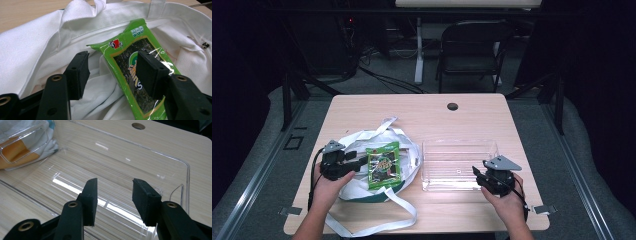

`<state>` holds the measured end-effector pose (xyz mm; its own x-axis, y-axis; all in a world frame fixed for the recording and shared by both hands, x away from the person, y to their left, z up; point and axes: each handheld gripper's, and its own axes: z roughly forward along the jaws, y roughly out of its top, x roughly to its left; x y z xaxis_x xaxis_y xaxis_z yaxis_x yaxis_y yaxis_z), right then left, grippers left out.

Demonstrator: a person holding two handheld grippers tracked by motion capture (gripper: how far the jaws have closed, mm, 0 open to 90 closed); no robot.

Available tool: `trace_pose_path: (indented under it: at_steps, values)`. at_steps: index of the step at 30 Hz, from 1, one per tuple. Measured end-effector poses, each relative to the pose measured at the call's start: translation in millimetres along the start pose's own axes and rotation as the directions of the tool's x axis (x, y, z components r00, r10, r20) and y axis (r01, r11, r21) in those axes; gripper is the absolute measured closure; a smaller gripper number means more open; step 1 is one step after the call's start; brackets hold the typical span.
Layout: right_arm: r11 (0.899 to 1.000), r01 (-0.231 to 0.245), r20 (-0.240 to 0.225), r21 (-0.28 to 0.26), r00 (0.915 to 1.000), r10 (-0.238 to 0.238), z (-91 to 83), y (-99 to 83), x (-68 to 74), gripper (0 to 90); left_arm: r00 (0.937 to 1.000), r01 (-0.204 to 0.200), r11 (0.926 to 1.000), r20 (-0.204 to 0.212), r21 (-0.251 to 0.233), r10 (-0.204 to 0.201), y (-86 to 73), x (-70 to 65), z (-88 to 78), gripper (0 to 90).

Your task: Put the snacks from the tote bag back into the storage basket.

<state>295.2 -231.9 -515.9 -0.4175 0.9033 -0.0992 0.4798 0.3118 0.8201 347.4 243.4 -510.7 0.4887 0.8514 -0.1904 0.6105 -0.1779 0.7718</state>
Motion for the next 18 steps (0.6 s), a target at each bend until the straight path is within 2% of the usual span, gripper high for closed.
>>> trace_pose_path:
  at_steps: [8, 14, 16, 18]
  values:
    - [1.0, -0.004, -0.011, -0.006, 0.9999, 0.004, -1.6, -0.4, -0.4, 56.7, 0.9998, 0.021, 0.9996, -0.002, 0.019, -0.021, 0.3, 0.5, 3.2, 46.5]
    - [1.0, 0.002, -0.02, 0.0, 0.9998, -0.002, -0.7, -0.1, 0.7, 54.2, 0.9991, 0.04, 0.9989, 0.014, 0.024, -0.04, 0.4, 2.2, 4.2, 45.8]
    - [1.0, -0.023, -0.035, -0.016, 0.9991, 0.023, -0.6, 0.4, 0.5, 51.9, 0.9989, 0.042, 0.9989, 0.02, 0.02, -0.043, 0.8, 2.0, 3.8, 45.3]
    - [0.999, -0.045, -0.04, -0.031, 0.9983, 0.044, -1.5, 2.2, -1.1, 45.9, 0.9988, 0.039, 0.9991, 0.03, 0.016, -0.039, 2.4, 1.4, 2.5, 45.0]
